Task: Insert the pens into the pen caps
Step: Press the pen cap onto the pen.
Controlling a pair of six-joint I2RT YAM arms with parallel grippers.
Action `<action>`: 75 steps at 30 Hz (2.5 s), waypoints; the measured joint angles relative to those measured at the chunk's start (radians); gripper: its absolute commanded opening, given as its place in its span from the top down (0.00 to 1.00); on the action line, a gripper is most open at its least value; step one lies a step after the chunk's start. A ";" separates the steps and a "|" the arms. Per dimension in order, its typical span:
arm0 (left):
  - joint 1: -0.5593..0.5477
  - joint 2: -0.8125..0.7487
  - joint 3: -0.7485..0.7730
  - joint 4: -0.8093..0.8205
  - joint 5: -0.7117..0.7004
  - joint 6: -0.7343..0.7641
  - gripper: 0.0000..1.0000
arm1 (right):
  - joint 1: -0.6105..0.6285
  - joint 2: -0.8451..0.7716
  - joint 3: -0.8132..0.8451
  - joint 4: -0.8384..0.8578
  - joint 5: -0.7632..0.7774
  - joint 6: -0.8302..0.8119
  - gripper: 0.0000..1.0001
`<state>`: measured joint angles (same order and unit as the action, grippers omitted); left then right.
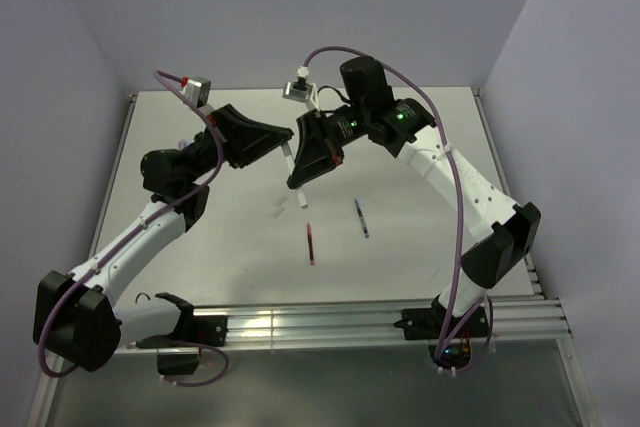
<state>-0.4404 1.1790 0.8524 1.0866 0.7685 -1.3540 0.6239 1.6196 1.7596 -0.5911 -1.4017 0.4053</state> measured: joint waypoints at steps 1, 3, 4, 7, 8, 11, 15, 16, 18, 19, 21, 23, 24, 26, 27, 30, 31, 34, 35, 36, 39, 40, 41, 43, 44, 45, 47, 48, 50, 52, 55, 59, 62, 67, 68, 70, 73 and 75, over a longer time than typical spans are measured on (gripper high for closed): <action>0.000 0.000 -0.002 0.000 -0.002 -0.002 1.00 | 0.000 0.000 0.009 -0.022 0.011 -0.012 1.00; -0.002 -0.002 -0.002 0.001 -0.004 -0.004 1.00 | 0.000 0.000 0.027 -0.061 0.028 -0.033 1.00; -0.005 -0.004 -0.002 0.001 -0.008 -0.005 1.00 | 0.000 0.000 0.037 -0.082 0.034 -0.044 1.00; -0.011 -0.007 -0.002 0.006 -0.016 -0.013 1.00 | 0.000 0.000 0.068 -0.145 0.058 -0.087 1.00; -0.012 -0.007 -0.002 0.007 -0.017 -0.016 1.00 | 0.000 0.001 0.080 -0.168 0.072 -0.103 1.00; -0.018 -0.008 -0.003 0.013 -0.026 -0.027 1.00 | 0.001 0.002 0.113 -0.233 0.104 -0.148 1.00; -0.024 -0.011 -0.020 0.035 -0.031 -0.045 1.00 | 0.004 0.002 0.126 -0.278 0.124 -0.186 1.00; -0.024 -0.011 -0.025 0.040 -0.031 -0.050 1.00 | 0.005 0.002 0.126 -0.288 0.129 -0.192 1.00; -0.024 -0.011 -0.032 0.053 -0.030 -0.058 1.00 | 0.006 0.002 0.126 -0.300 0.132 -0.200 1.00; -0.024 -0.011 -0.035 0.057 -0.030 -0.063 1.00 | 0.006 0.002 0.127 -0.304 0.133 -0.203 1.00; -0.026 -0.011 -0.035 0.069 -0.030 -0.072 1.00 | 0.006 0.002 0.137 -0.314 0.135 -0.210 1.00; -0.028 -0.011 -0.035 0.084 -0.032 -0.080 1.00 | 0.006 0.002 0.145 -0.317 0.136 -0.217 1.00; -0.028 -0.011 -0.035 0.087 -0.034 -0.082 1.00 | 0.007 0.001 0.148 -0.319 0.137 -0.221 1.00; -0.028 -0.011 -0.035 0.095 -0.036 -0.085 1.00 | 0.007 0.001 0.154 -0.322 0.139 -0.225 1.00; -0.029 -0.011 -0.035 0.097 -0.032 -0.087 1.00 | 0.007 0.001 0.155 -0.322 0.141 -0.230 1.00; -0.034 -0.011 -0.035 0.098 -0.039 -0.091 1.00 | 0.008 0.001 0.167 -0.338 0.153 -0.249 1.00; -0.034 -0.011 -0.035 0.098 -0.039 -0.091 1.00 | 0.008 0.000 0.171 -0.342 0.157 -0.252 1.00; -0.034 -0.011 -0.035 0.098 -0.038 -0.091 1.00 | 0.011 0.000 0.180 -0.361 0.179 -0.272 1.00; -0.034 -0.011 -0.035 0.098 -0.037 -0.091 1.00 | 0.012 0.000 0.183 -0.366 0.183 -0.275 1.00; -0.035 -0.012 -0.036 0.098 -0.038 -0.091 1.00 | 0.013 0.000 0.186 -0.370 0.188 -0.278 1.00; -0.039 -0.017 -0.041 0.098 -0.040 -0.090 1.00 | 0.015 0.000 0.190 -0.382 0.192 -0.290 1.00; -0.039 -0.018 -0.043 0.098 -0.040 -0.088 1.00 | 0.017 0.000 0.193 -0.387 0.196 -0.293 1.00; -0.040 -0.019 -0.043 0.097 -0.040 -0.086 1.00 | 0.017 0.001 0.201 -0.397 0.200 -0.294 1.00; -0.043 -0.021 -0.043 0.096 -0.047 -0.076 0.91 | 0.018 0.001 0.214 -0.410 0.211 -0.296 1.00; -0.044 -0.025 -0.040 0.084 -0.048 -0.062 0.90 | 0.018 0.001 0.220 -0.417 0.214 -0.296 1.00; -0.046 -0.031 -0.033 0.058 -0.046 -0.045 0.88 | 0.018 0.001 0.222 -0.422 0.219 -0.296 1.00; -0.047 -0.037 -0.015 0.008 -0.039 -0.003 0.80 | 0.018 0.001 0.222 -0.421 0.222 -0.297 1.00; -0.047 -0.039 -0.004 -0.018 -0.032 0.017 0.78 | 0.018 0.001 0.222 -0.420 0.226 -0.298 1.00; -0.045 -0.039 0.013 -0.067 0.009 0.055 0.78 | 0.017 0.001 0.222 -0.395 0.240 -0.297 1.00; -0.050 -0.035 0.023 -0.127 0.072 0.093 0.82 | 0.016 0.001 0.220 -0.350 0.256 -0.292 1.00; -0.026 -0.033 0.068 -0.203 0.119 0.145 0.91 | 0.011 0.003 0.211 -0.321 0.258 -0.282 1.00; 0.005 -0.030 0.086 -0.216 0.154 0.157 0.61 | 0.011 0.004 0.208 -0.273 0.272 -0.276 1.00; 0.016 -0.030 0.086 -0.202 0.182 0.156 0.42 | 0.006 0.004 0.183 -0.248 0.293 -0.271 1.00; 0.031 -0.026 0.096 -0.216 0.206 0.159 0.35 | 0.000 0.004 0.161 -0.221 0.311 -0.269 1.00; 0.035 -0.024 0.103 -0.216 0.214 0.160 0.35 | 0.000 0.004 0.161 -0.215 0.313 -0.269 1.00; 0.045 -0.022 0.120 -0.227 0.227 0.165 0.34 | 0.000 0.004 0.161 -0.197 0.314 -0.269 1.00; 0.063 -0.021 0.147 -0.277 0.242 0.192 0.31 | 0.000 0.004 0.161 -0.163 0.322 -0.262 1.00; 0.081 -0.024 0.166 -0.354 0.251 0.234 0.31 | -0.007 0.005 0.164 -0.143 0.343 -0.257 1.00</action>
<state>-0.3595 1.1545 1.0180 0.7326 1.0199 -1.1202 0.6167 1.6241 1.9236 -0.7341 -1.0592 0.1486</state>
